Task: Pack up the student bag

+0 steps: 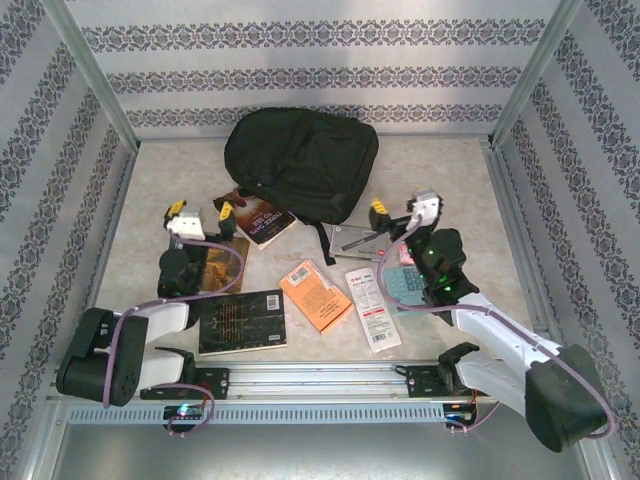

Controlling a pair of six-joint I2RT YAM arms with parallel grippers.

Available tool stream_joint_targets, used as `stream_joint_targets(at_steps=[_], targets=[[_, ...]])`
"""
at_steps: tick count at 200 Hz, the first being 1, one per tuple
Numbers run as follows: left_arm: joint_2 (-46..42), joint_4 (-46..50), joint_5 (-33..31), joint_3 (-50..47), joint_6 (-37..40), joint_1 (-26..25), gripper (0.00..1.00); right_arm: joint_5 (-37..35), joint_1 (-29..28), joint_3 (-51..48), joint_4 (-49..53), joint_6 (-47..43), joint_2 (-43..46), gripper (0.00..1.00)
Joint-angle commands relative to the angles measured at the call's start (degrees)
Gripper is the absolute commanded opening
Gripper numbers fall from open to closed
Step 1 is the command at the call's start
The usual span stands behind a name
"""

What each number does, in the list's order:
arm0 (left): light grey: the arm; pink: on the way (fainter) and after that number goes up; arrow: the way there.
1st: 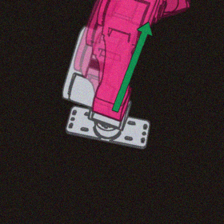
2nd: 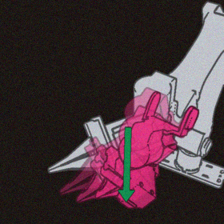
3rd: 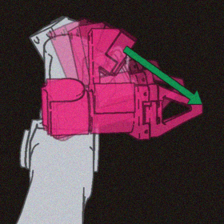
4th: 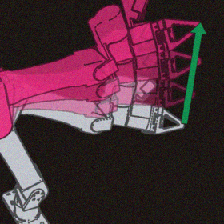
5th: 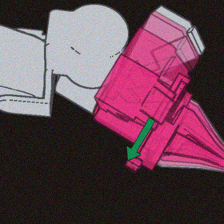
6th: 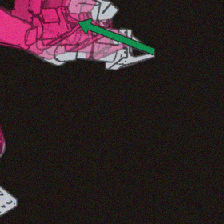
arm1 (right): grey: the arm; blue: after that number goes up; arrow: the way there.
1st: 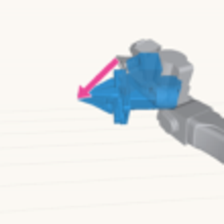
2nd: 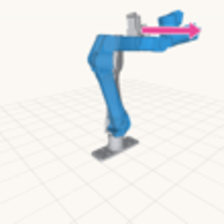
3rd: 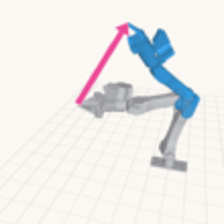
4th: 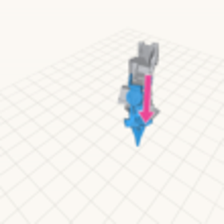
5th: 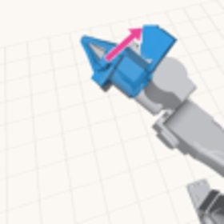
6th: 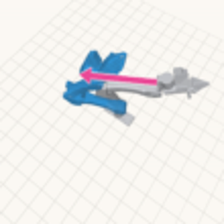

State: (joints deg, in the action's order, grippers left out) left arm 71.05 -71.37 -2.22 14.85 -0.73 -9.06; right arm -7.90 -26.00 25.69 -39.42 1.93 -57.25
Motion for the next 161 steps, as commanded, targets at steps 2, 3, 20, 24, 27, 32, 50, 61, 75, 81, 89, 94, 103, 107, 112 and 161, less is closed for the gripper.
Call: stream_joint_targets(at_steps=[2, 3, 20, 24, 27, 32, 50, 61, 75, 81, 89, 94, 103, 107, 112, 161], targets=[[-7.4, 24.4, -3.5, 10.6, -1.9, -6.0, 1.00, -6.2, -5.9, 5.9, 14.2, 0.3, 3.1, 0.98], [-7.8, 26.5, -4.0, 11.0, -2.1, -6.2, 1.00, -6.4, -6.3, 6.1, 14.5, 0.4, 3.2, 0.98], [-10.1, 50.6, -4.7, 22.8, -7.5, -8.0, 1.00, -11.2, -10.2, 11.7, 25.2, 1.8, 4.5, 0.98], [-10.6, 53.6, -3.1, 24.9, -8.4, -8.0, 1.00, -12.2, -11.0, 13.0, 27.9, 2.3, 4.8, 0.98], [-10.9, 56.0, -0.5, 26.0, -8.2, -8.0, 1.00, -12.6, -11.4, 14.2, 30.0, 2.5, 4.9, 0.98], [-11.2, 58.2, 3.0, 27.4, -6.9, -8.2, 1.00, -13.2, -12.4, 16.0, 33.1, 2.4, 5.2, 0.98], [-11.7, 67.0, -4.1, 32.1, -9.2, -11.9, 1.00, -16.7, -18.0, 24.8, 45.1, -0.6, 5.0, 0.98], [-9.4, 76.8, -7.9, 38.6, -11.1, -12.5, 1.00, -19.8, -20.9, 32.3, 54.6, -0.6, 3.4, 0.98], [-4.4, 92.6, -10.6, 49.3, -14.2, -12.5, 1.00, -20.7, -21.1, 43.9, 71.5, 7.9, 0.8, 0.98], [-2.2, 99.4, -12.6, 53.6, -15.1, -12.5, 1.00, -22.2, -20.9, 47.6, 77.1, 12.8, 0.3, 0.98], [0.9, 105.0, -18.3, 57.4, -19.4, -12.4, 1.00, -22.9, -19.7, 49.2, 80.1, 19.5, 0.9, 0.98], [2.3, 106.3, -20.6, 58.7, -21.5, -12.0, 1.00, -20.9, -17.7, 48.8, 79.9, 22.2, 2.0, 0.98], [3.7, 104.1, -20.4, 58.0, -21.6, -11.1, 1.00, -11.9, -12.8, 45.1, 74.9, 24.1, 5.4, 0.98], [3.9, 101.6, -19.8, 57.0, -20.8, -10.9, 1.00, -7.4, -10.1, 42.9, 71.2, 24.8, 7.4, 0.98], [4.3, 98.8, -19.1, 55.9, -19.2, -10.7, 1.00, -4.6, -7.3, 39.0, 67.3, 27.1, 9.4, 0.98], [23.9, 108.1, -17.6, 72.9, -20.6, -5.1, 1.00, 3.0, 2.5, 46.4, 90.7, 30.8, -0.5, 0.98]])
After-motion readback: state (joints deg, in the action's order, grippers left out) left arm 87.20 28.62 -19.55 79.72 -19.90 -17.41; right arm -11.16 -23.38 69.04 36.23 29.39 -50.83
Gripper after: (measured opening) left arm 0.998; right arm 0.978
